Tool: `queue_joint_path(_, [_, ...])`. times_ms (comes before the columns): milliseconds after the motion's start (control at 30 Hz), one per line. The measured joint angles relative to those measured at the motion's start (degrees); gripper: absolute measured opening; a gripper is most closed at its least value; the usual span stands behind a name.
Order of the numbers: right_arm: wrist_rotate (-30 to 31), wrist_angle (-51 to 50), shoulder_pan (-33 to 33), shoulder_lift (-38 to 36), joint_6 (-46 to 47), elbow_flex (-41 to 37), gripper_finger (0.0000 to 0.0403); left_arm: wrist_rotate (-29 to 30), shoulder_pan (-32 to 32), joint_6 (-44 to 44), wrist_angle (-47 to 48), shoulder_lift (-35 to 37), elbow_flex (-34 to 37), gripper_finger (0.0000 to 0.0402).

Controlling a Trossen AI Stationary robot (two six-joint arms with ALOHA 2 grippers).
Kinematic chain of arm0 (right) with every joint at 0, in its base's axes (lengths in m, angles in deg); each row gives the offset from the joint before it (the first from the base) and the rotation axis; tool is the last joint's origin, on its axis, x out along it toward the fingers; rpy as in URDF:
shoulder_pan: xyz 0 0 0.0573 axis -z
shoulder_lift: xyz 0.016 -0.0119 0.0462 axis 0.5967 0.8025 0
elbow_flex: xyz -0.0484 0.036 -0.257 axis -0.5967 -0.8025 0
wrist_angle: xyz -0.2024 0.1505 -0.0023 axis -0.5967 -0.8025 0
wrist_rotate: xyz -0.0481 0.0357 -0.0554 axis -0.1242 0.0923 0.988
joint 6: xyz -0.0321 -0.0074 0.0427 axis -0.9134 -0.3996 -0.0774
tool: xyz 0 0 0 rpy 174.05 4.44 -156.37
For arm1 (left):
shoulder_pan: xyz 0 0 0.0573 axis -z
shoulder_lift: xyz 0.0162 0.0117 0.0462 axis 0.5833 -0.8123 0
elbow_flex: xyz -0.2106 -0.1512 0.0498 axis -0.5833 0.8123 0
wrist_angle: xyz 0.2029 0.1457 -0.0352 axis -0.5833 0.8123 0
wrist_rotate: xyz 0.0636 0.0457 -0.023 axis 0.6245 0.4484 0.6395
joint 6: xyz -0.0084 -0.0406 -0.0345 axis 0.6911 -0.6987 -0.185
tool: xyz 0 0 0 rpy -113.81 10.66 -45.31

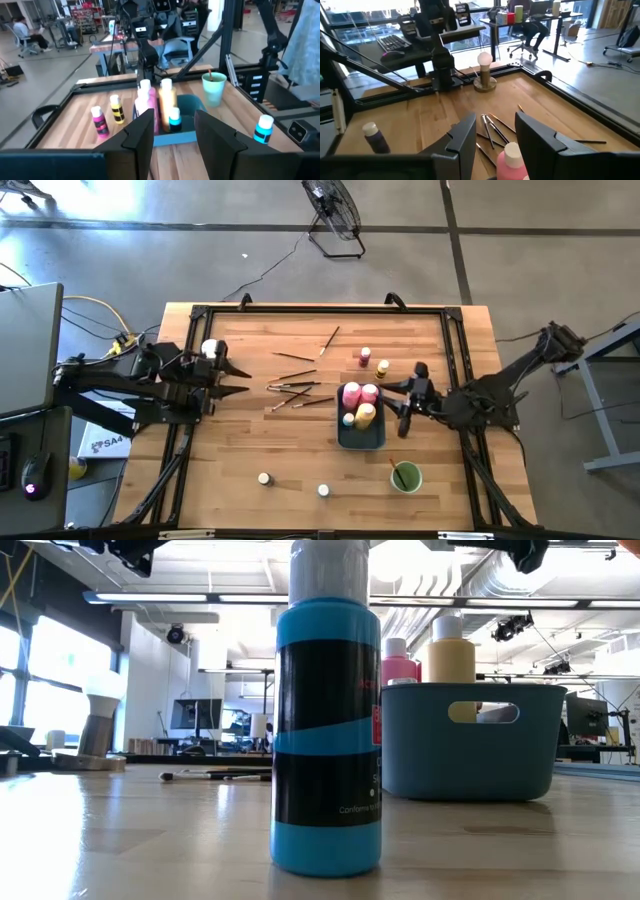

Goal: Pick & Place Paint Supplies
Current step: Put the black and silver paint brush into the green cup

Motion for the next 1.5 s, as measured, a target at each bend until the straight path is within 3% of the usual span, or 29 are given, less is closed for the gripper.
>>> queue_joint_path(567, [-0.12,-0.02,6.78,1.08,-10.28,0.00,0.0128,0.64,0.00,1.97,1.56,-0.12,0.00,0.0138])
queue_joint_path(800, [-0.12,0.00,11.12,1.08,-10.35,0.00,0.0128,0.66,0.00,2.40,2.94,-0.16,0.00,0.0138])
queue_joint_path(1000, [-0.12,1.90,14.59,1.06,-7.39,0.00,0.0128,0.83,0.00,9.29,2.44,-0.14,-0.01,0.0138])
queue_joint_path(1500, [-0.14,2.98,19.14,1.04,-8.95,0.00,0.0128,0.77,0.00,7.54,2.61,-0.31,-0.04,0.0138])
